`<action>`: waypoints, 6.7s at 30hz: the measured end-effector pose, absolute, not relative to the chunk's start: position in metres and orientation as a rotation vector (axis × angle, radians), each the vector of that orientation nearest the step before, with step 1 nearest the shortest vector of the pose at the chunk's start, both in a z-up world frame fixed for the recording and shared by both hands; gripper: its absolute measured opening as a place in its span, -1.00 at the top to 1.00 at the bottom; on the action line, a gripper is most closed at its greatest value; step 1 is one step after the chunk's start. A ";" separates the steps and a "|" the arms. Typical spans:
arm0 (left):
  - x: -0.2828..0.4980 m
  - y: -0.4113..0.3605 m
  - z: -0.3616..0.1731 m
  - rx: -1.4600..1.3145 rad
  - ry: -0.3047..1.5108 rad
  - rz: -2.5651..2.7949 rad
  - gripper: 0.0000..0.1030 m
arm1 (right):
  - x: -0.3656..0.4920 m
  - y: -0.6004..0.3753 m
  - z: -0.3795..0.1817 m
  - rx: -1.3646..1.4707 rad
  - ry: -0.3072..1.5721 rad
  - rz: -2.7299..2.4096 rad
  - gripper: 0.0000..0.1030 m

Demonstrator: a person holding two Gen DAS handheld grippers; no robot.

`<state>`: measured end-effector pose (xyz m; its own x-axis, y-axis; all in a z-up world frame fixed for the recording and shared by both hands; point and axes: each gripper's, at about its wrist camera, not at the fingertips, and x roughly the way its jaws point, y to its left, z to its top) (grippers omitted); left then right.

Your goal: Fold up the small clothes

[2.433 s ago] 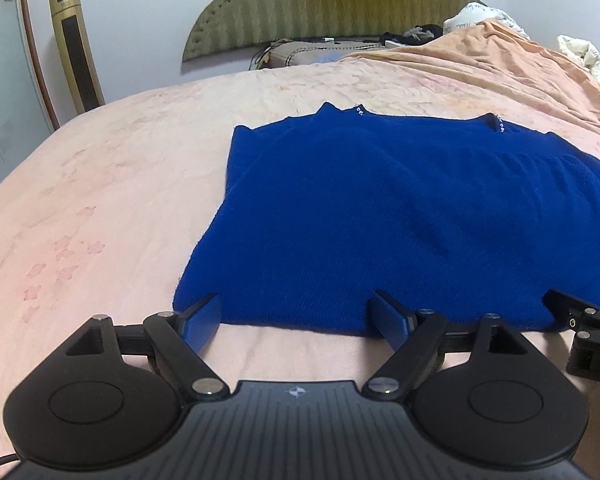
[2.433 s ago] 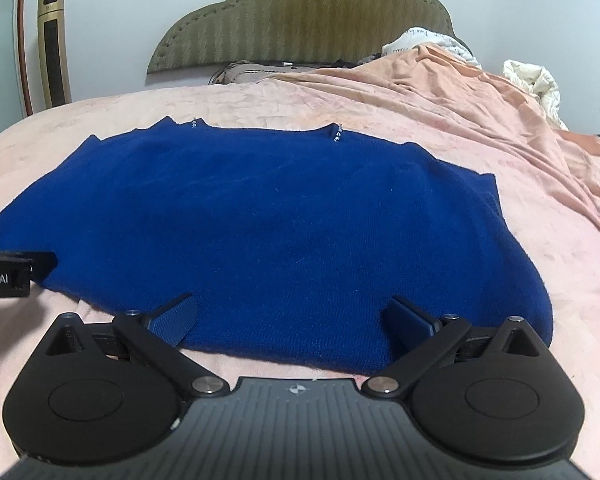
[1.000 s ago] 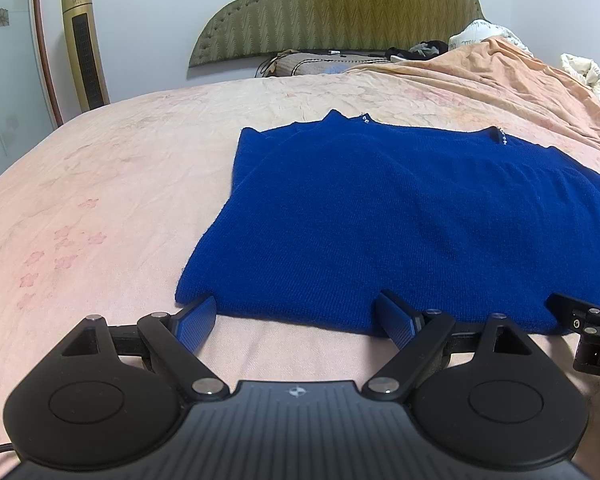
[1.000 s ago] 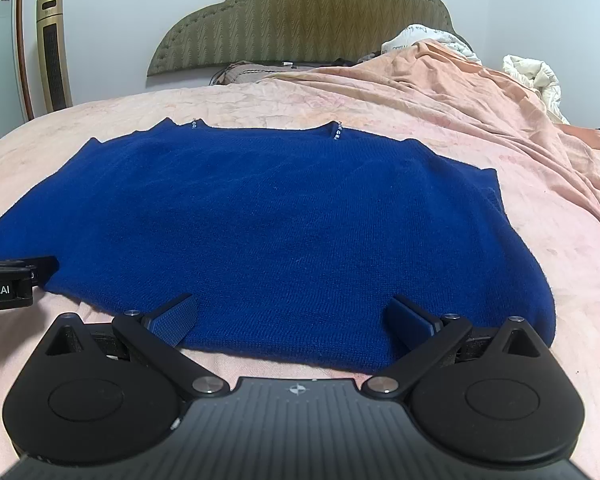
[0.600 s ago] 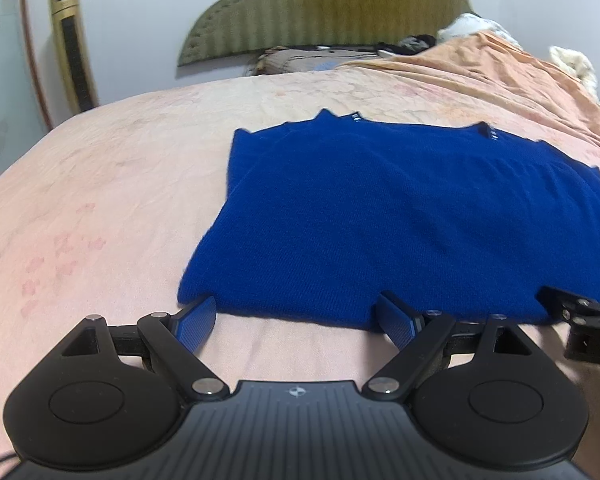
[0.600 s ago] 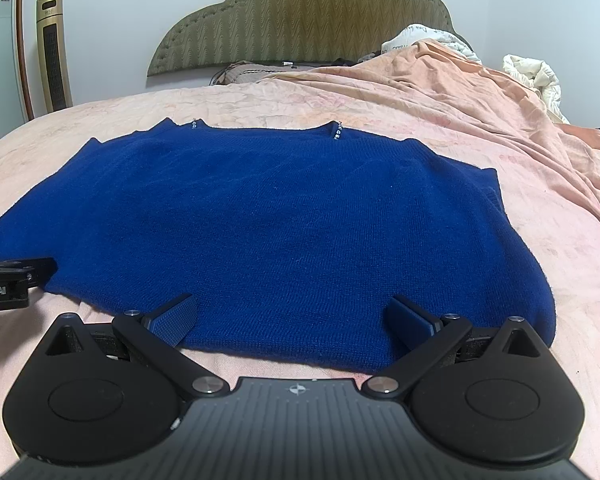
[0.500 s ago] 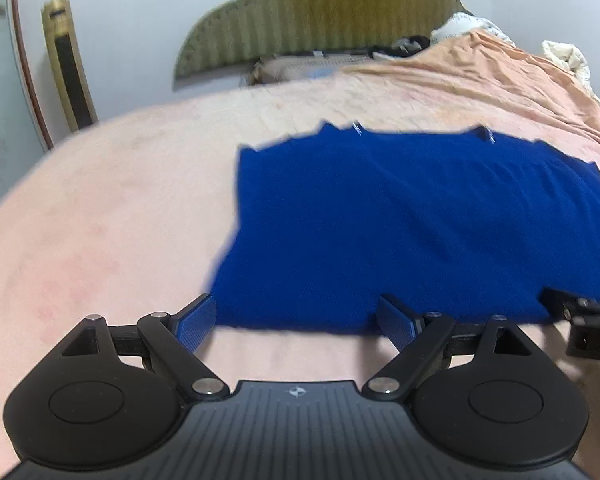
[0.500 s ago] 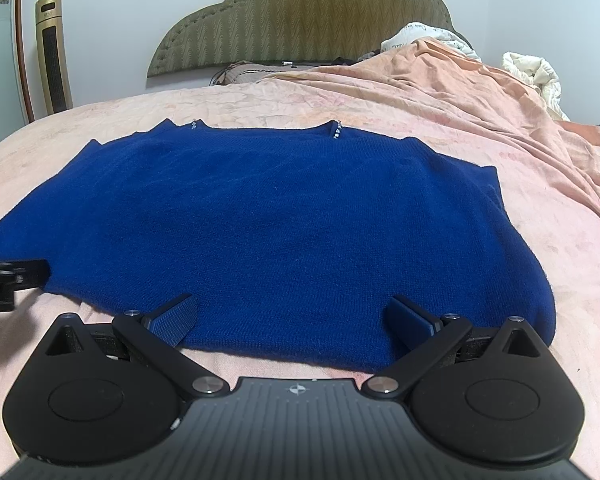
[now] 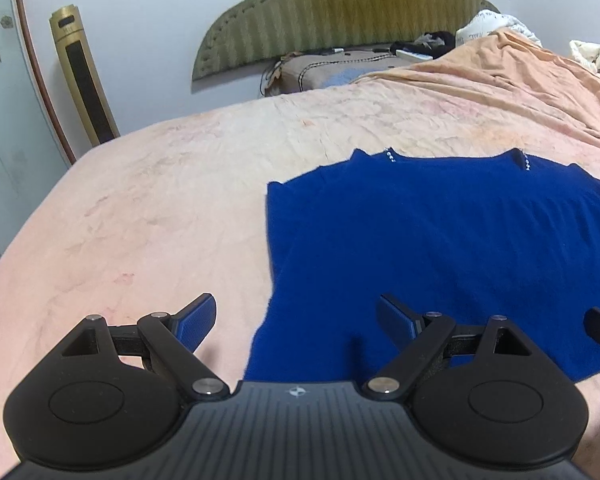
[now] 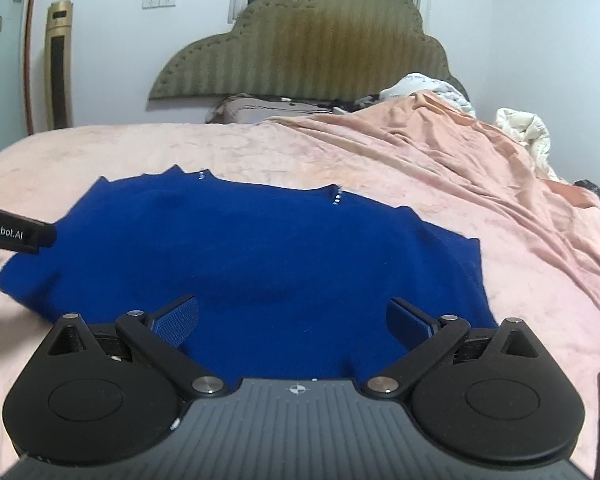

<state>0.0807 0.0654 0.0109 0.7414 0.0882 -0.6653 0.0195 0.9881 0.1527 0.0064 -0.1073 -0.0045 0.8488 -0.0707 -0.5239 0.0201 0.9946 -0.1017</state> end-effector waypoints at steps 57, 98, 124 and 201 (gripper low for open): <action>0.234 0.181 -0.016 -0.263 0.976 -0.369 -0.71 | -0.019 0.045 -0.035 -0.661 0.479 0.235 -0.59; 0.272 -0.021 0.077 -0.062 0.847 -0.238 0.85 | 0.001 -0.031 0.020 -0.354 0.261 0.156 0.92; 0.237 -0.276 0.016 0.306 0.883 -0.326 0.85 | -0.021 -0.265 -0.032 0.346 0.380 -0.089 0.92; 0.227 -0.027 -0.020 -0.363 0.909 -0.606 -0.56 | 0.086 -0.394 -0.044 0.793 0.761 0.117 -0.35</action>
